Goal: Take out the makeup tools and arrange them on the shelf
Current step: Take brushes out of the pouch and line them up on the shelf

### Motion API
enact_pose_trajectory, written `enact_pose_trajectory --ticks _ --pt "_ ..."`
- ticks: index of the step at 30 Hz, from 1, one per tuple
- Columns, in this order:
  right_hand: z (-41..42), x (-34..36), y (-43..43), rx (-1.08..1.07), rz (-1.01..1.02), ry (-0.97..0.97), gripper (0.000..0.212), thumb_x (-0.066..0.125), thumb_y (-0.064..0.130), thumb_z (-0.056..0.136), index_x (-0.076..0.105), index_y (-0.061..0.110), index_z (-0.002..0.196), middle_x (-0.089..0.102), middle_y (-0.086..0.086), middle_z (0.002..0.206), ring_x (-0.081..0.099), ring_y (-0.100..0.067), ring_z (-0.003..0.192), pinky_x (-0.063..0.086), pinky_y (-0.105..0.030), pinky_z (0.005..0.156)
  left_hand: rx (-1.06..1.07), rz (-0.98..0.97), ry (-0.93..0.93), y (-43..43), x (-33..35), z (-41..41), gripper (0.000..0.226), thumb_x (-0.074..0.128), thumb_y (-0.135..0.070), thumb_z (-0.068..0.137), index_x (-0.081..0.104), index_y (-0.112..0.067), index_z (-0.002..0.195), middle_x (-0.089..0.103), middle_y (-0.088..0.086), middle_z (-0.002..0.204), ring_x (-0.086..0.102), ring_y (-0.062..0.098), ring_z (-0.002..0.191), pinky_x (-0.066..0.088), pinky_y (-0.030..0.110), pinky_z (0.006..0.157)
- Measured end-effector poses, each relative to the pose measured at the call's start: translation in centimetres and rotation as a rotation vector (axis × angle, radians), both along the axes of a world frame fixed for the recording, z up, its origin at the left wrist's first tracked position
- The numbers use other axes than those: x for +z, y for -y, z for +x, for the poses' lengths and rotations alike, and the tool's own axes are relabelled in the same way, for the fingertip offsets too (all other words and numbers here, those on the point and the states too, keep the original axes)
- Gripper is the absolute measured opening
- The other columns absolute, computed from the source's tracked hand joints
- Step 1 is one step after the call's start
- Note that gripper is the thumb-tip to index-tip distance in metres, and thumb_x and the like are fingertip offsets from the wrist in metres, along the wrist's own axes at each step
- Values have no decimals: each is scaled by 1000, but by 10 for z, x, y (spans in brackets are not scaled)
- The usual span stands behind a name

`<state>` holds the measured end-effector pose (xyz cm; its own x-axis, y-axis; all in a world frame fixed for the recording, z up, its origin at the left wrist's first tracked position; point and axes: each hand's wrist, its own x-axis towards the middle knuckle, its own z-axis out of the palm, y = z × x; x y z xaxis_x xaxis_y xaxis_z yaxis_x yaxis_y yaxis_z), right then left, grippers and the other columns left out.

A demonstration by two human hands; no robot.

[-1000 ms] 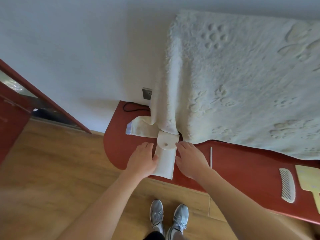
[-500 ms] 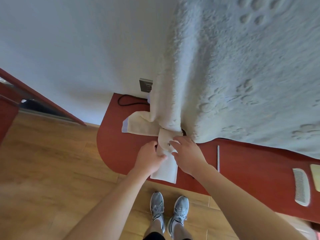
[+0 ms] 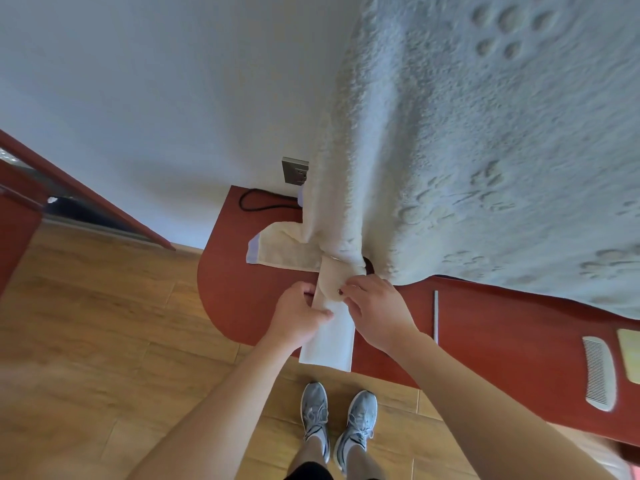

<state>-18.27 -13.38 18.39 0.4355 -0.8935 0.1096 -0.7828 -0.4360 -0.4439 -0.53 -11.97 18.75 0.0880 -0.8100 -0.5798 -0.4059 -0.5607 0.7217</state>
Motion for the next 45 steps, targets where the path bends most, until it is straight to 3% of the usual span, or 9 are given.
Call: enact_pose_trajectory --ticks 4,7,12,19,24,27,33,40,45 --pt "0 23 -8 40 -88 68 16 62 11 84 73 12 96 67 -1 96 61 -24 83 51 -35 73 -29 -29 -93 -12 29 10 33 79 -12 67 69 -17 99 75 -2 91 73 18 85 60 48 82" --pt "-1 46 -10 40 -159 114 17 58 13 87 73 11 94 67 -2 94 60 -24 82 50 -33 74 -61 -58 -134 -17 60 11 23 77 -4 74 73 -16 93 76 1 89 73 20 85 60 46 82" --pt "-8 92 -14 -21 -210 175 9 63 10 86 71 12 88 65 0 90 59 -21 81 50 -36 70 -92 -92 -172 -25 105 2 30 74 -1 76 73 -19 99 76 -1 94 73 18 89 58 44 88" --pt "-42 166 -26 -150 -340 294 16 56 16 92 69 10 97 65 0 82 57 -15 75 44 -22 66 -149 -109 -216 -42 148 -20 36 73 1 78 69 -18 108 76 -5 97 73 14 89 57 41 89" --pt "-65 200 -21 -271 -403 308 11 60 11 91 70 10 95 61 0 74 54 -17 69 40 -23 61 -222 -118 -239 -52 166 -36 41 74 2 78 67 -20 112 76 -7 101 72 11 93 55 39 92" --pt "-76 213 -14 -323 -380 311 12 60 12 91 71 10 95 62 -2 77 55 -19 71 44 -30 62 -259 -126 -232 -56 174 -43 42 75 1 76 66 -20 111 75 -6 101 72 12 94 55 40 93" --pt "-91 224 -5 -374 -337 325 11 60 16 90 70 13 96 61 3 80 51 -11 72 45 -29 68 -305 -135 -255 -64 186 -54 46 73 6 74 66 -19 112 75 -4 102 71 14 96 54 40 95" --pt "-96 228 -10 -419 -305 343 15 61 17 90 70 13 102 61 6 86 49 -6 74 34 -14 67 -322 -135 -259 -63 189 -59 47 75 4 73 66 -18 114 75 -3 106 71 16 101 52 45 98" --pt "-98 232 -11 -418 -319 341 25 65 21 88 68 12 111 65 -1 100 60 -14 81 49 -29 74 -285 -128 -257 -60 189 -62 45 76 4 74 67 -17 113 75 -3 104 71 15 98 53 43 98"
